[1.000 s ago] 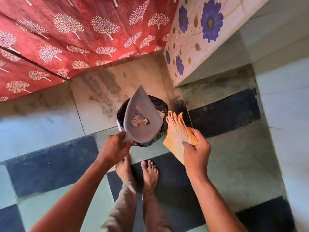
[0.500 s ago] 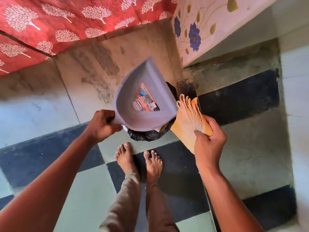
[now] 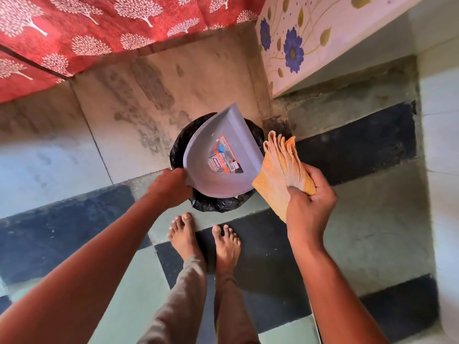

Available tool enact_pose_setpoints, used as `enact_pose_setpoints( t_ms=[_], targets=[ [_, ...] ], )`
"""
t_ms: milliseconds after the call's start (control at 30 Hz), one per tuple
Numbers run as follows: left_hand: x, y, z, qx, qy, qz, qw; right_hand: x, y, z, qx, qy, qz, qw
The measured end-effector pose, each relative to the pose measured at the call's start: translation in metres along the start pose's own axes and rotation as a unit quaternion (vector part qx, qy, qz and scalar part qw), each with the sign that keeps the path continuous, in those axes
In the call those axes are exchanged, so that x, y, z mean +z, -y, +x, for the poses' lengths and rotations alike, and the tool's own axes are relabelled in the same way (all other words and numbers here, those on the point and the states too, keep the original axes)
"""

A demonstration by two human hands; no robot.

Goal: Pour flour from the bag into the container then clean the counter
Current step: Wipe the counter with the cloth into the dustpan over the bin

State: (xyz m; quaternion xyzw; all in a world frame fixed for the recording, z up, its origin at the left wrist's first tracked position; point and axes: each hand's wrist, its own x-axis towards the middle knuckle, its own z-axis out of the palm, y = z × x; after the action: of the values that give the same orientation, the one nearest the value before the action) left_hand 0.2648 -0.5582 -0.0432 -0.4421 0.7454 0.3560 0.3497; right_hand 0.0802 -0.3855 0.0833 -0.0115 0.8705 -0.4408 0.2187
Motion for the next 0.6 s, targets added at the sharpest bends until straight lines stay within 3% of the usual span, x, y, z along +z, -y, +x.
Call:
enact_pose_setpoints(
  t_ms=[233,600],
  targets=[
    [0.016,-0.02,-0.016,-0.03,-0.02,0.101,0.994,0.004,0.001,-0.007,0.002,-0.007,0.028,1.0],
    [0.005,-0.027,-0.062,-0.026,-0.137,-0.012,0.99,-0.023,0.009,-0.034,-0.035,0.045,0.033,0.998]
  ],
)
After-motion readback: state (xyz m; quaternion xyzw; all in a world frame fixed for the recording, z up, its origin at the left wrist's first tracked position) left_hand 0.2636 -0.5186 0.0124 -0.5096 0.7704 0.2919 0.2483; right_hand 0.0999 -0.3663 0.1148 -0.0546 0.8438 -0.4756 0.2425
